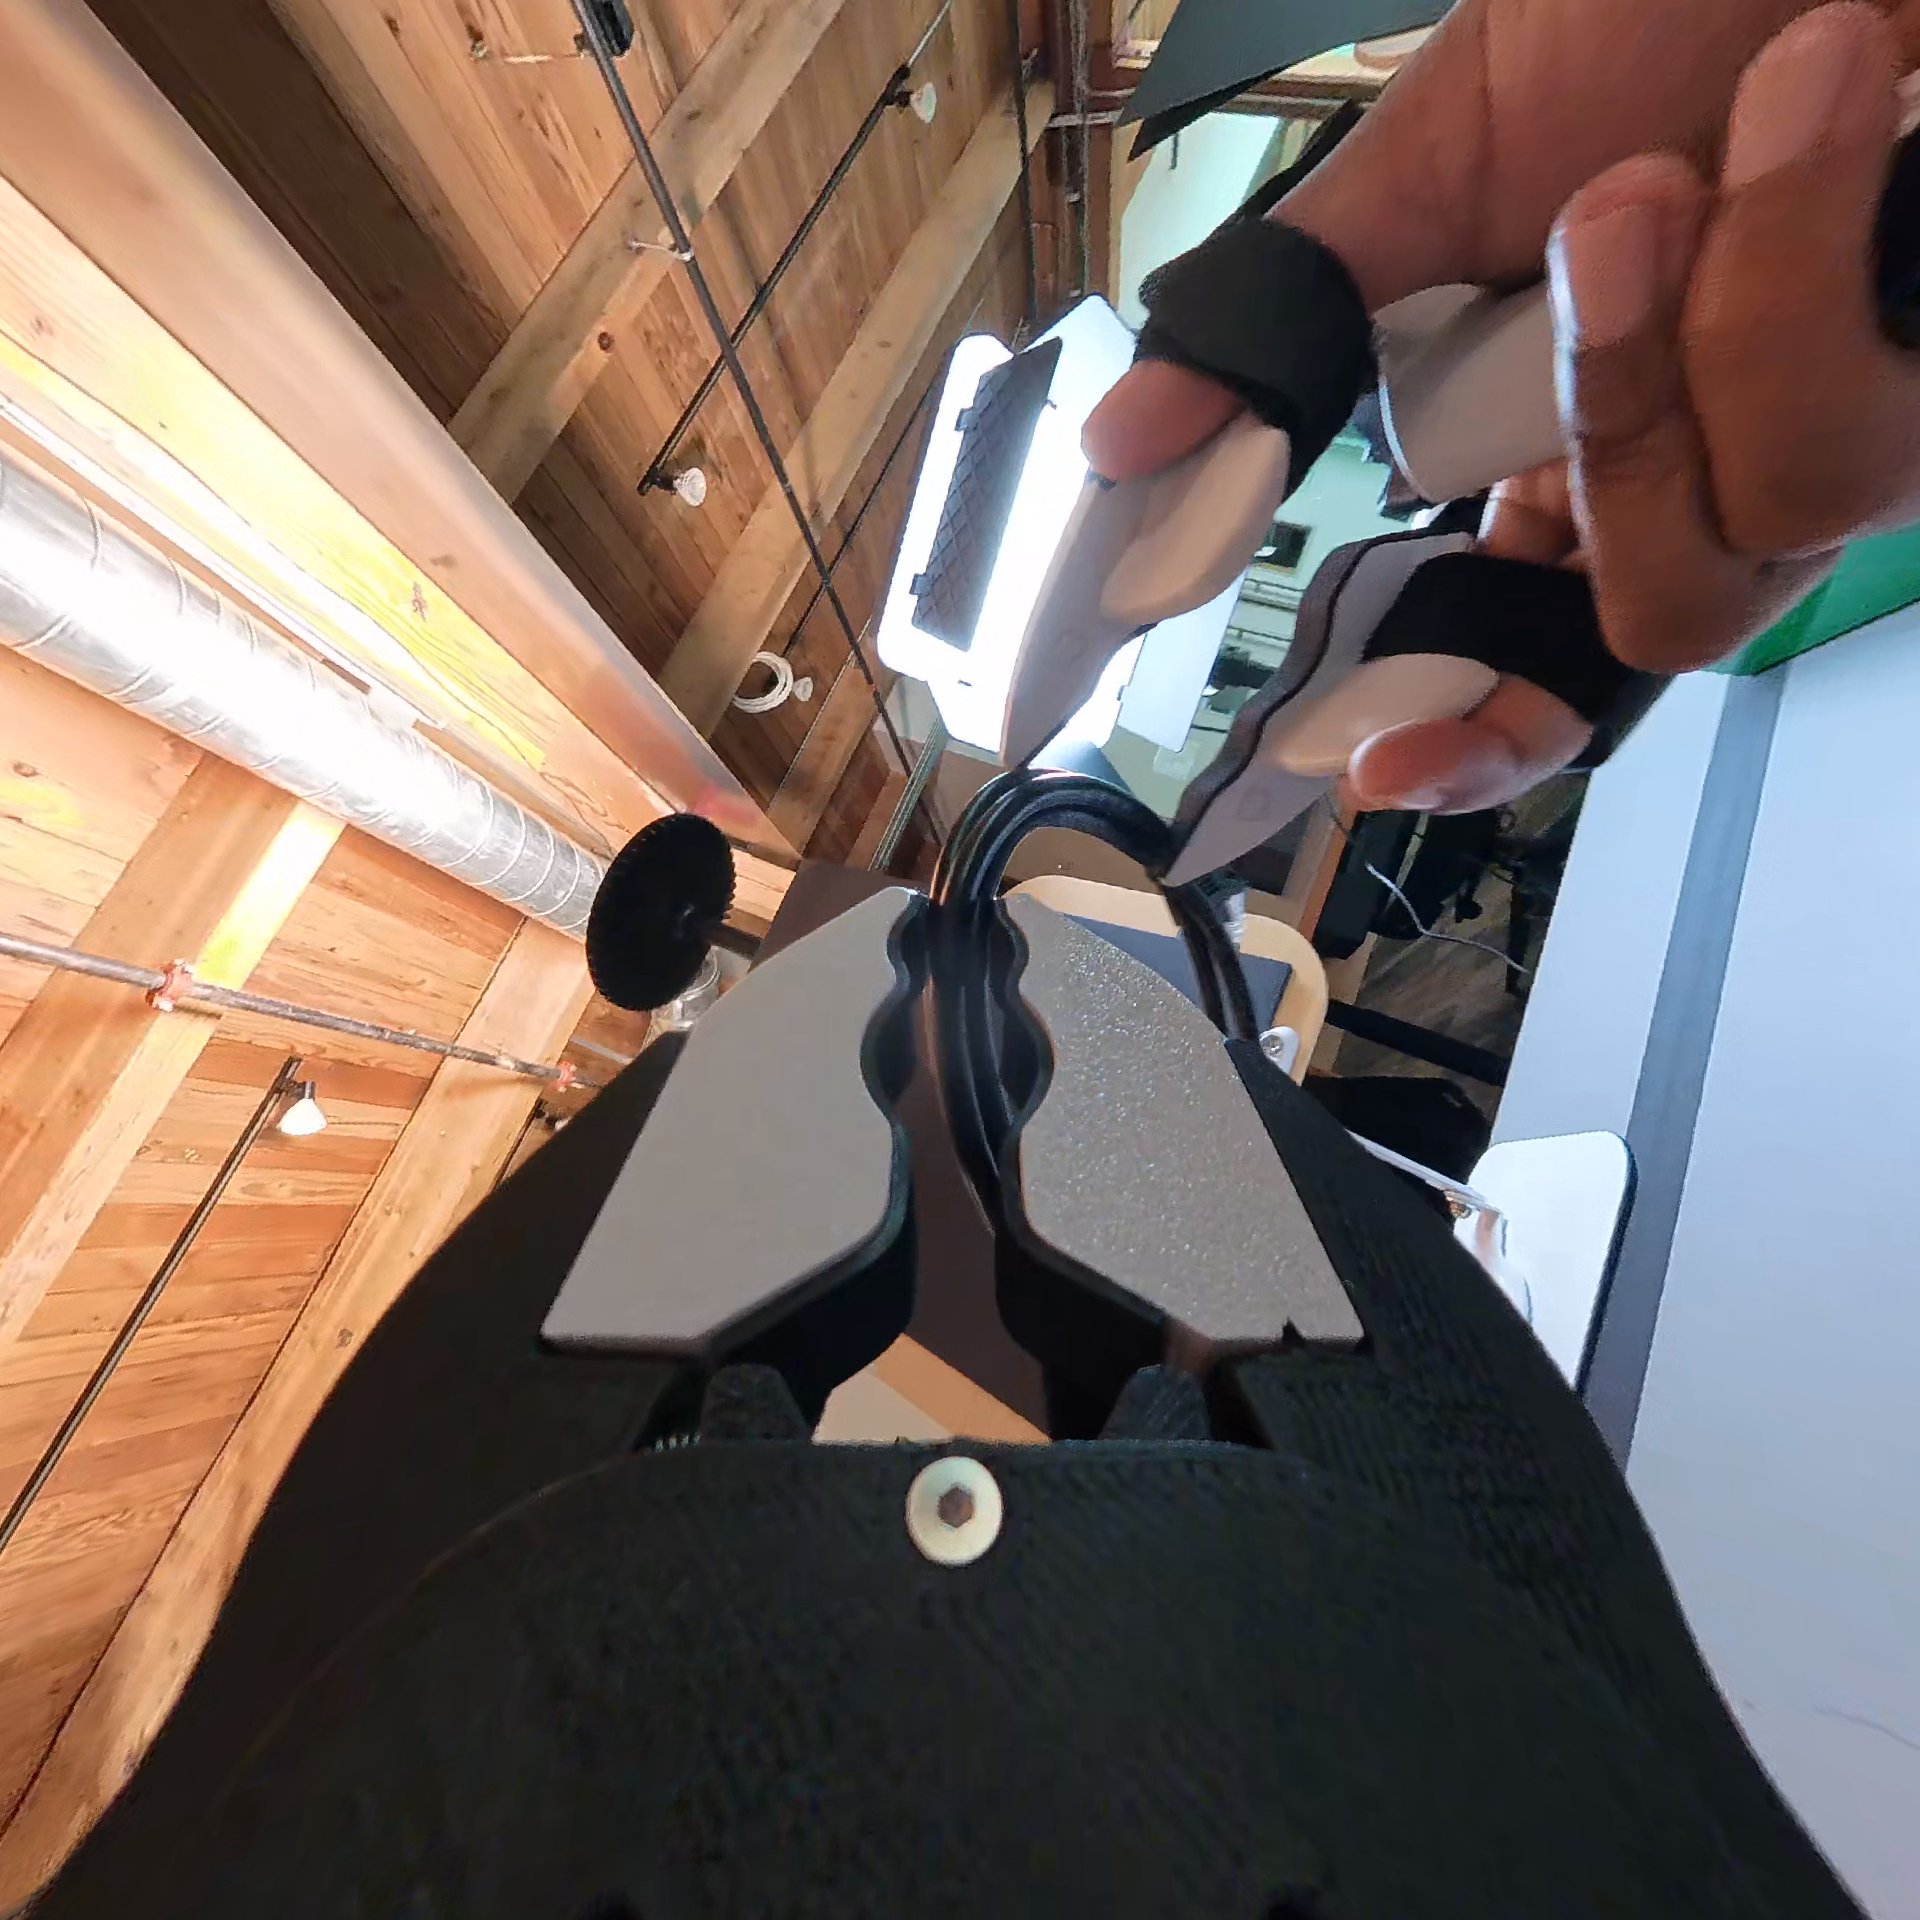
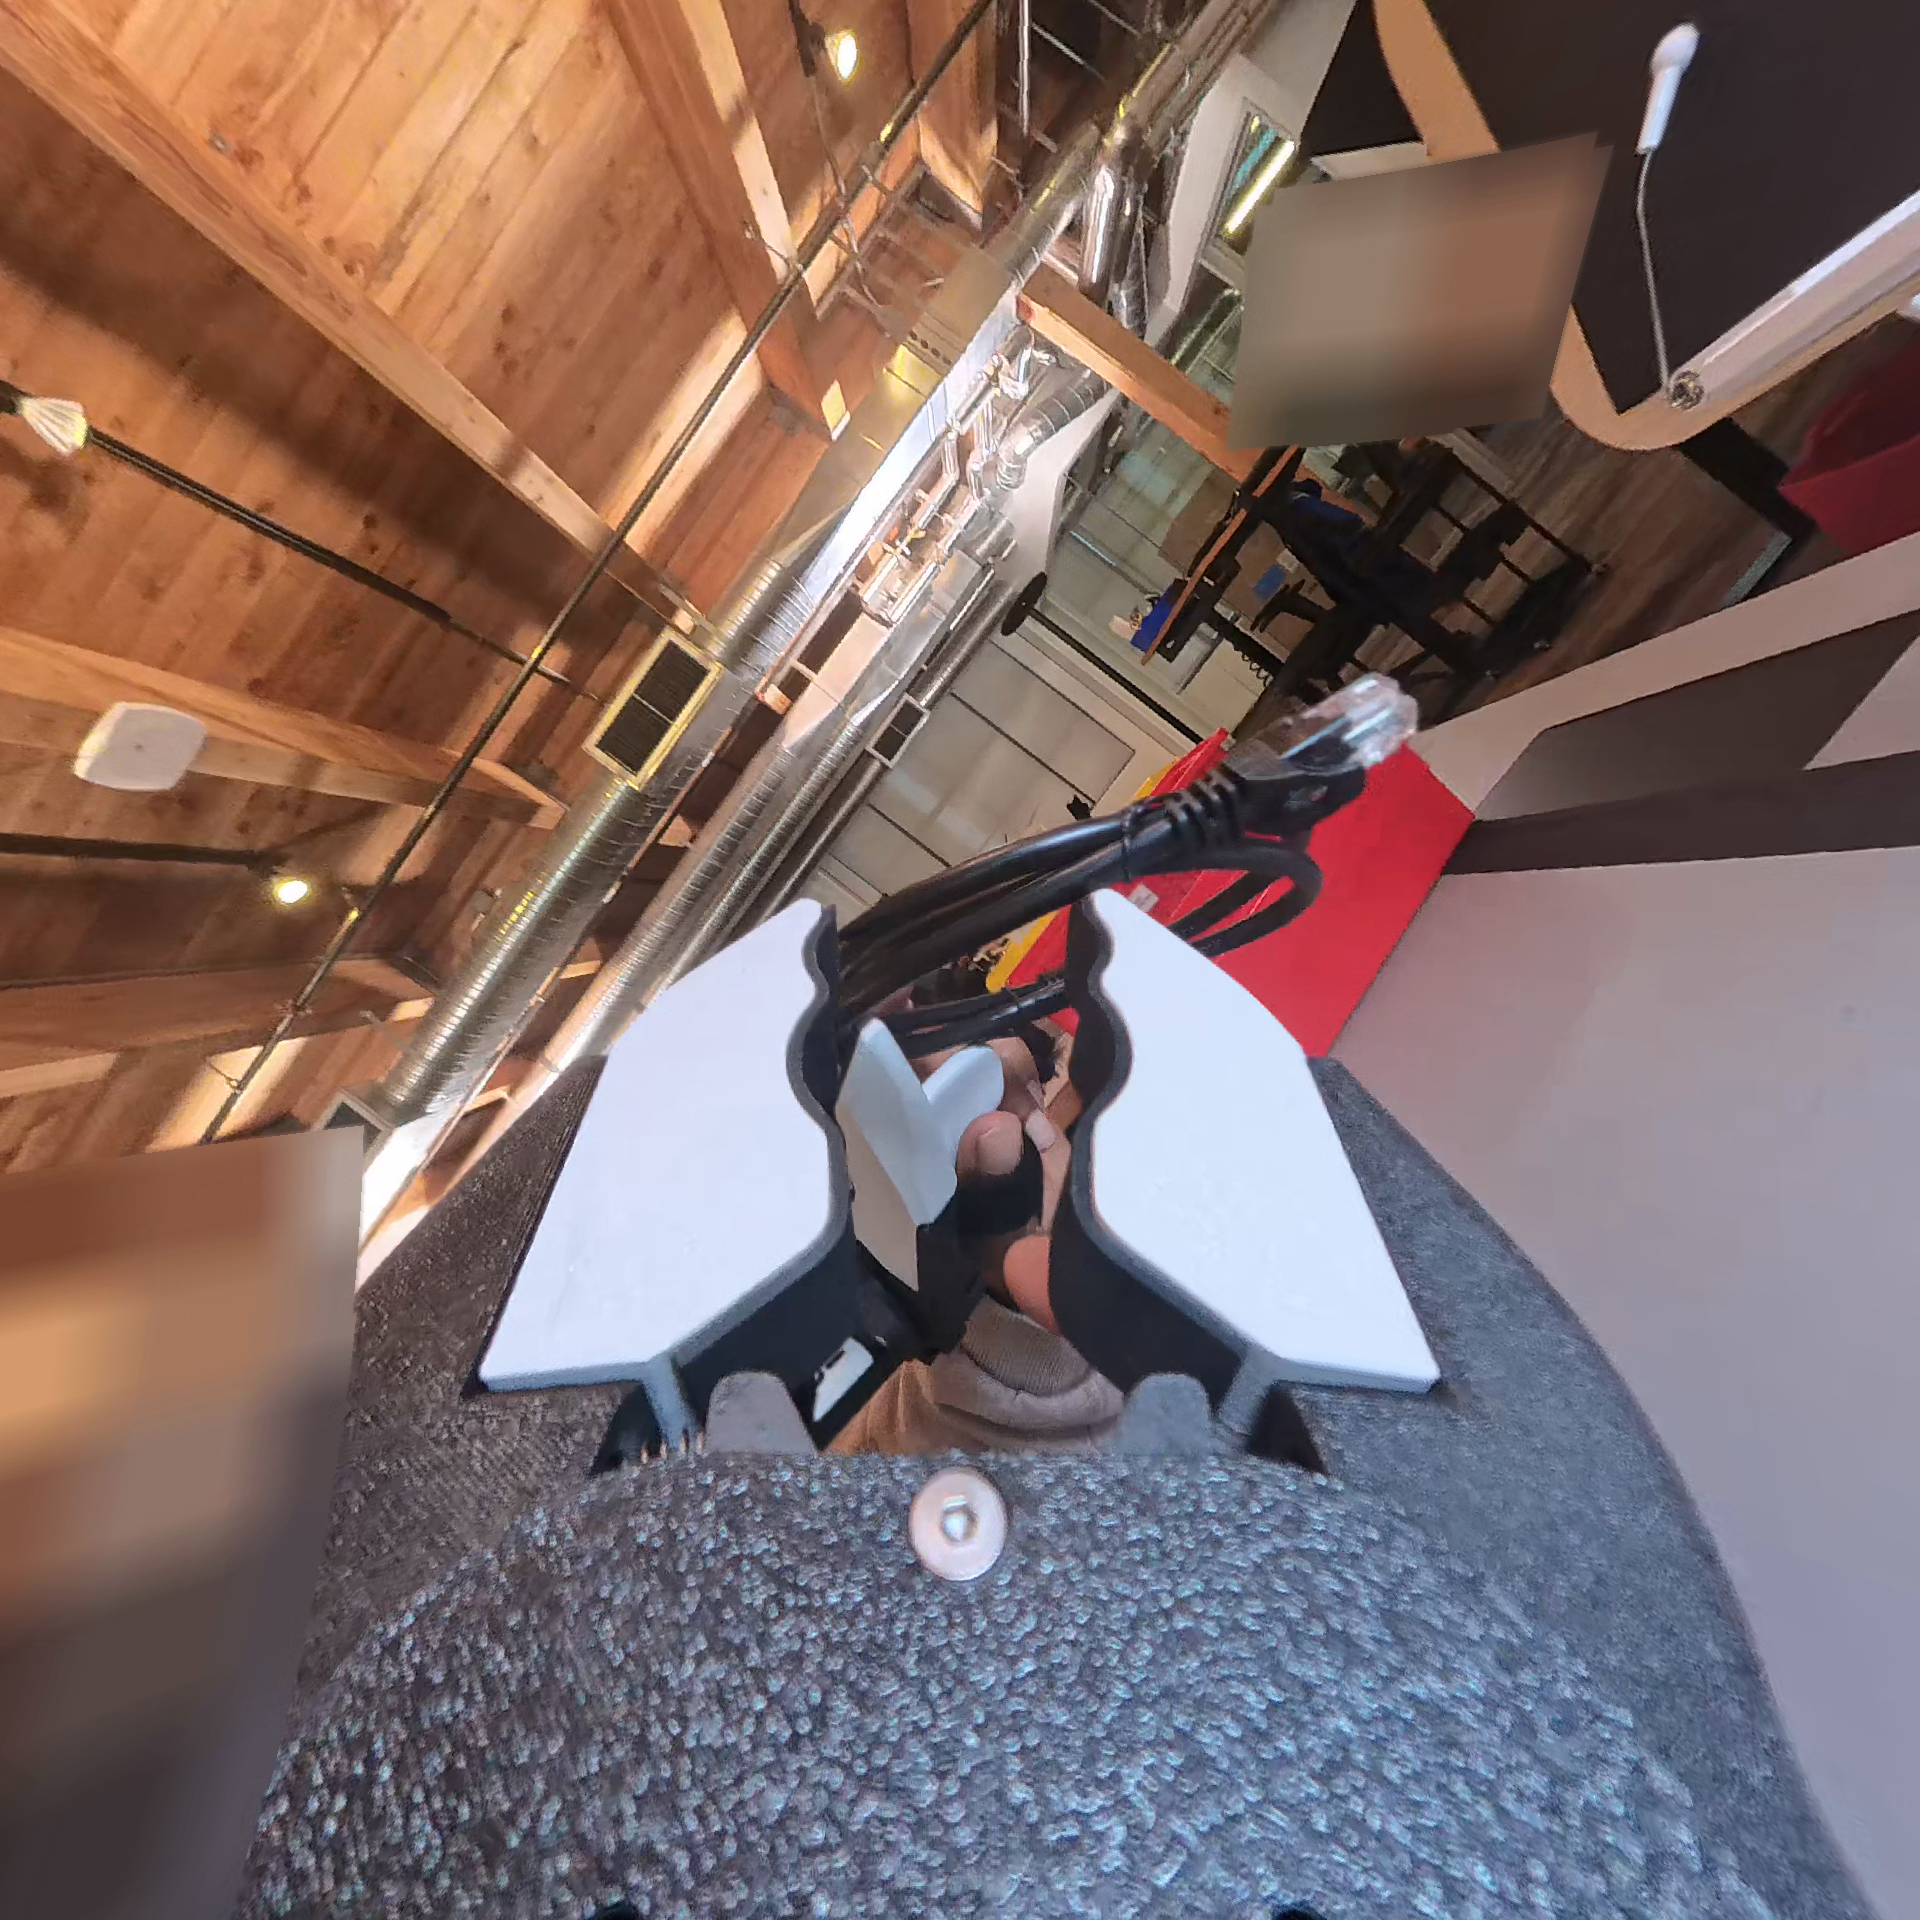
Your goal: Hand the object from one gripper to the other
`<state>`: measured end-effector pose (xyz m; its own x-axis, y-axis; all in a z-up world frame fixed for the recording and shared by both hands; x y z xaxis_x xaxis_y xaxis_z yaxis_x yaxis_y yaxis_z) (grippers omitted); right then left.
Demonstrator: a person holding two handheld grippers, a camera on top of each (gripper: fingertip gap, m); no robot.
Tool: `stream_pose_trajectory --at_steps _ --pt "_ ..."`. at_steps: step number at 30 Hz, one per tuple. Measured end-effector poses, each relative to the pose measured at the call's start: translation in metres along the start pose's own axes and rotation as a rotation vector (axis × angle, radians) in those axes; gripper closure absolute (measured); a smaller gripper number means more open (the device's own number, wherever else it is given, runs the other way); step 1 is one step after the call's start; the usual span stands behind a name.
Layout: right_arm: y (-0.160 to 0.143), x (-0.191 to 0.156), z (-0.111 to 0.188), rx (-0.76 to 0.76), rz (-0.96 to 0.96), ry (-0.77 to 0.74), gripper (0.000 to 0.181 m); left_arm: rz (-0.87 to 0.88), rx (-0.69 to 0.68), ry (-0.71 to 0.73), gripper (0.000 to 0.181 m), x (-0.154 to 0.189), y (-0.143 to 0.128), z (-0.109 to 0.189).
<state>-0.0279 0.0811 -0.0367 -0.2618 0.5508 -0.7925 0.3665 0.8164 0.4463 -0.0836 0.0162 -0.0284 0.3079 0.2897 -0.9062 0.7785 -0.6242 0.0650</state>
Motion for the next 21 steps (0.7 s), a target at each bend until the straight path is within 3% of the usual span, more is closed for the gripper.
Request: stream_pose_trajectory --at_steps 3,6,9,12,17,21 --pt "0.006 -0.003 0.001 0.035 -0.046 0.055 0.147 -0.011 0.066 -0.044 0.169 0.010 0.014 -0.001" --pt "0.010 -0.007 0.003 0.013 -0.003 0.108 0.157 0.104 0.089 -0.087 0.169 0.015 0.019 -0.002" --pt "0.018 -0.016 0.008 -0.029 0.143 0.126 0.166 0.463 0.066 -0.216 0.163 0.022 0.004 -0.004" --pt "0.019 -0.029 0.014 -0.144 0.257 0.162 0.169 0.851 0.060 -0.207 0.145 0.013 -0.012 -0.007" --pt "0.005 -0.041 0.024 -0.361 0.471 0.201 0.169 1.546 0.106 -0.243 0.143 0.003 -0.037 -0.005" --pt "0.001 -0.055 0.030 -0.389 0.573 0.295 0.170 1.978 0.196 -0.322 0.140 0.004 -0.053 0.001"
Point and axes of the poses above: each gripper's, where its closed fingertips meet, z back along the fingers, y out of its top, x = y × z across the jaws, the point moved 3 cm from there along z, back along the fingers, and after that the axes turned 10 degrees about x, right-handed, at the moved point
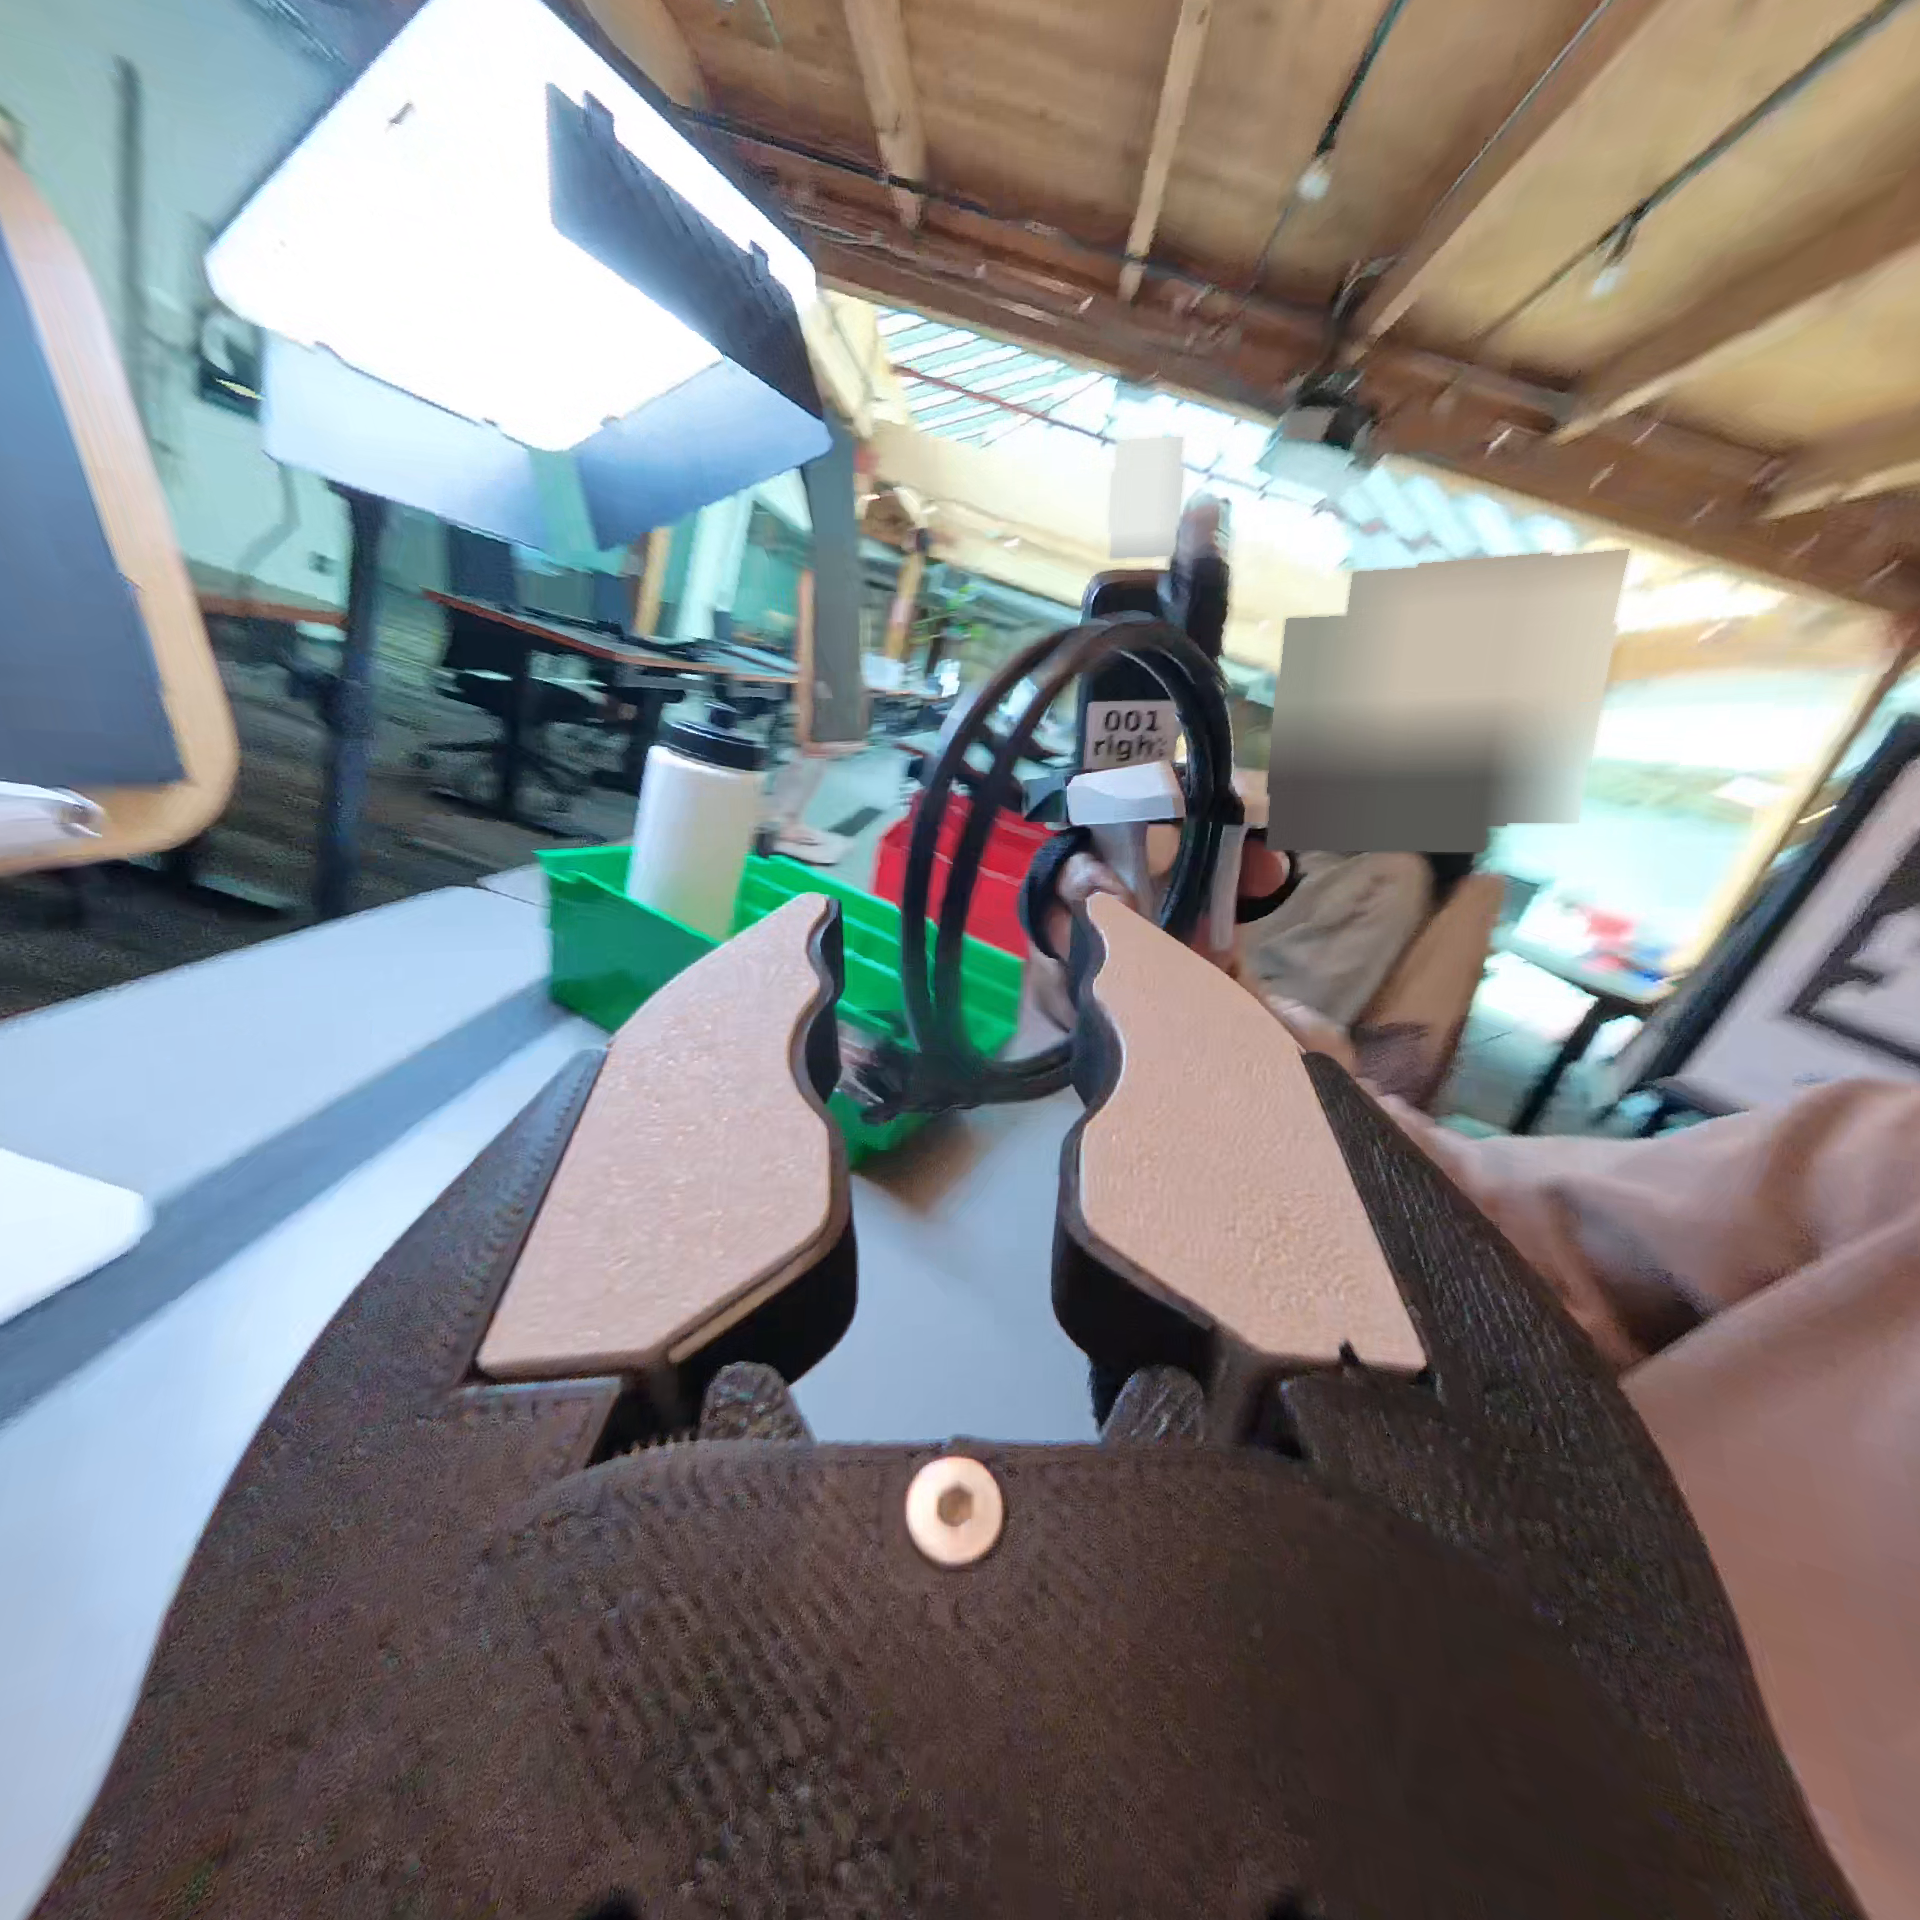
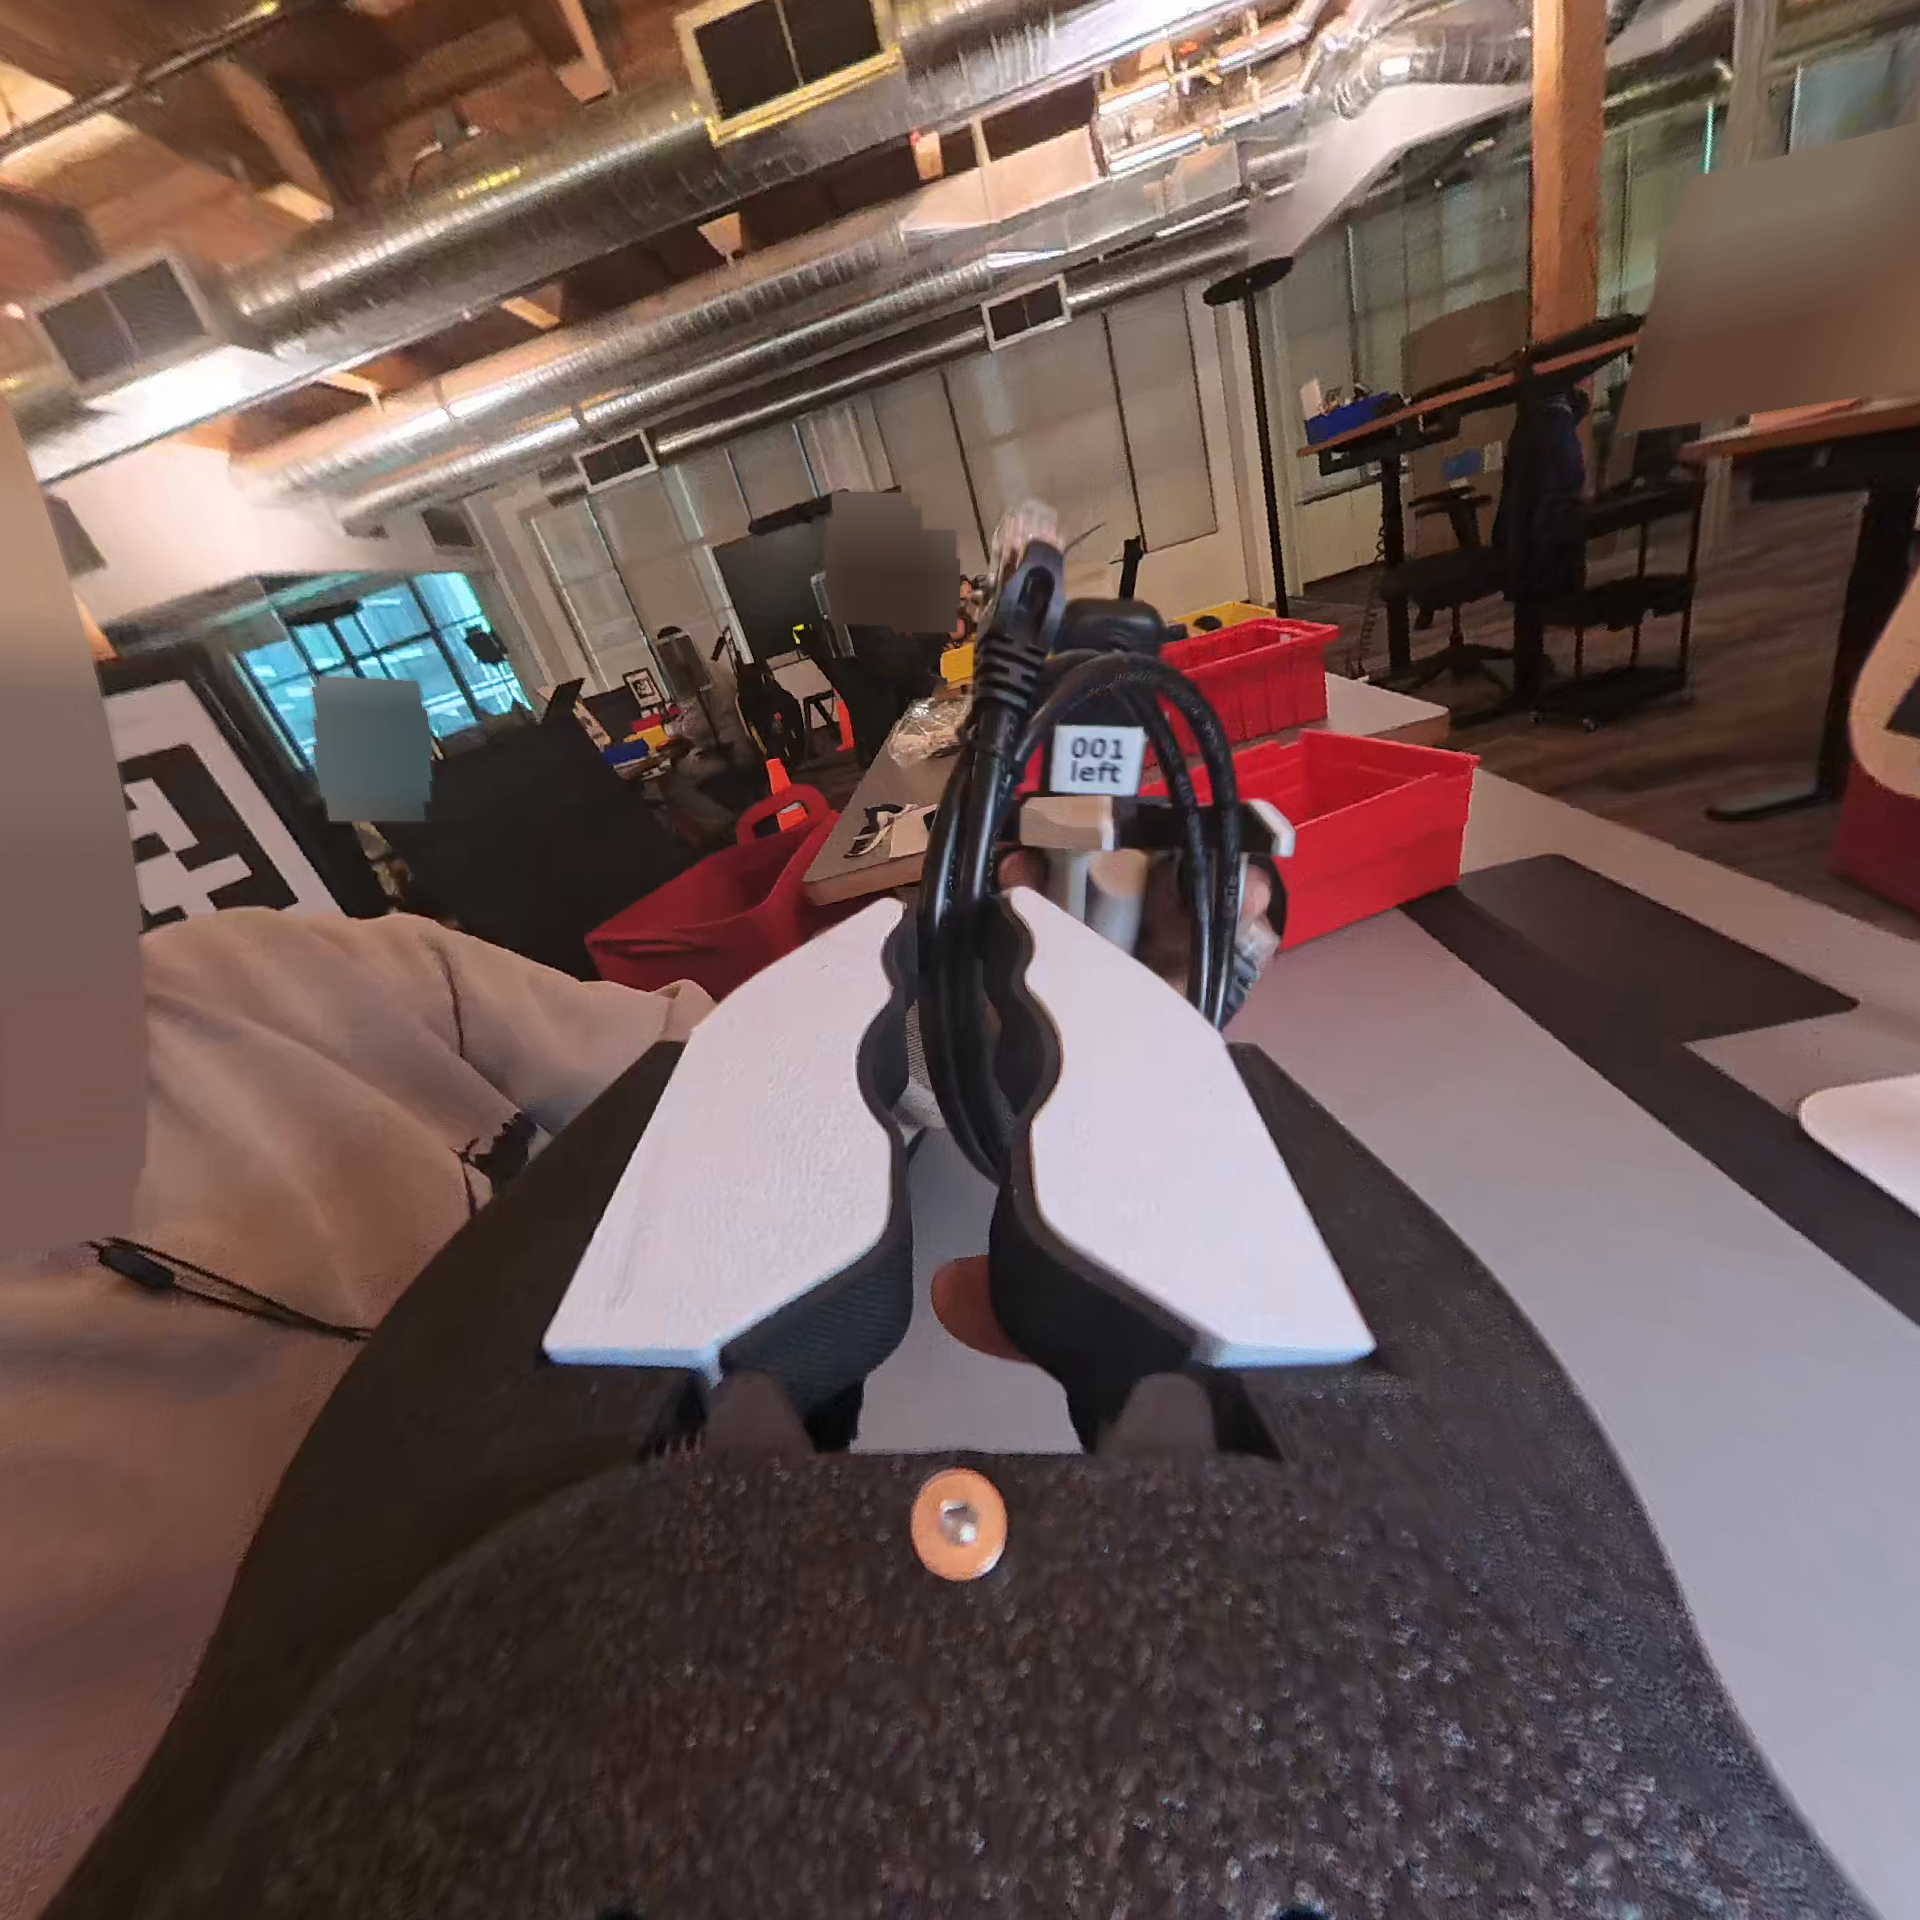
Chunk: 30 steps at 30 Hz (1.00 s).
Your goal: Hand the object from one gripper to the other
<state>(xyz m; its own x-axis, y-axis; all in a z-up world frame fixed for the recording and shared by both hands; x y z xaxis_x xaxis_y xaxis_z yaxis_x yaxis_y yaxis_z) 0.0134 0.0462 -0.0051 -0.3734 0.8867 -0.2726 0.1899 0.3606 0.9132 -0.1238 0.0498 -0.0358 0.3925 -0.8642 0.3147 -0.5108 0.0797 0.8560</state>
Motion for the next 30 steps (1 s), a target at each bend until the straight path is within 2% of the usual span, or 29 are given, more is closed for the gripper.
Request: stream_pose_trajectory --at_steps 4,6,9,12,17,19,20,22,24,26,28,30 --pt "0.009 -0.021 0.003 0.064 -0.001 0.149 0.170 0.205 0.072 -0.139 0.131 -0.004 0.001 0.008" --pt "0.015 -0.034 0.004 0.106 -0.049 0.251 0.170 0.243 0.089 -0.209 0.130 -0.001 0.001 0.012" --pt "0.012 -0.050 0.006 0.078 -0.113 0.391 0.170 0.264 0.072 -0.312 0.132 0.010 0.002 0.017" --pt "-0.006 -0.065 0.006 -0.008 -0.156 0.539 0.170 0.283 0.035 -0.442 0.132 0.032 0.001 0.017" --pt "-0.048 -0.059 0.003 -0.196 -0.215 0.590 0.169 0.320 -0.164 -0.721 0.132 0.092 -0.020 0.015" --pt "-0.057 -0.049 0.005 -0.221 -0.235 0.564 0.170 0.300 -0.278 -0.792 0.135 0.109 -0.035 0.017" --pt "-0.058 -0.044 0.005 -0.214 -0.242 0.543 0.170 0.265 -0.323 -0.798 0.146 0.112 -0.042 0.017" --pt "-0.056 -0.036 0.007 -0.186 -0.255 0.523 0.170 0.199 -0.381 -0.777 0.165 0.113 -0.054 0.014" --pt "-0.053 -0.023 0.009 -0.165 -0.231 0.436 0.169 0.183 -0.417 -0.750 0.168 0.109 -0.059 0.011" --pt "-0.044 0.008 0.009 -0.114 -0.135 0.192 0.163 0.137 -0.402 -0.645 0.169 0.094 -0.058 0.005" --pt "-0.032 0.041 0.016 -0.082 0.006 -0.097 0.161 0.015 -0.420 -0.502 0.172 0.070 -0.062 0.003" --pt "-0.021 0.051 0.024 -0.033 0.047 -0.203 0.160 -0.129 -0.431 -0.299 0.173 0.041 -0.063 -0.002"
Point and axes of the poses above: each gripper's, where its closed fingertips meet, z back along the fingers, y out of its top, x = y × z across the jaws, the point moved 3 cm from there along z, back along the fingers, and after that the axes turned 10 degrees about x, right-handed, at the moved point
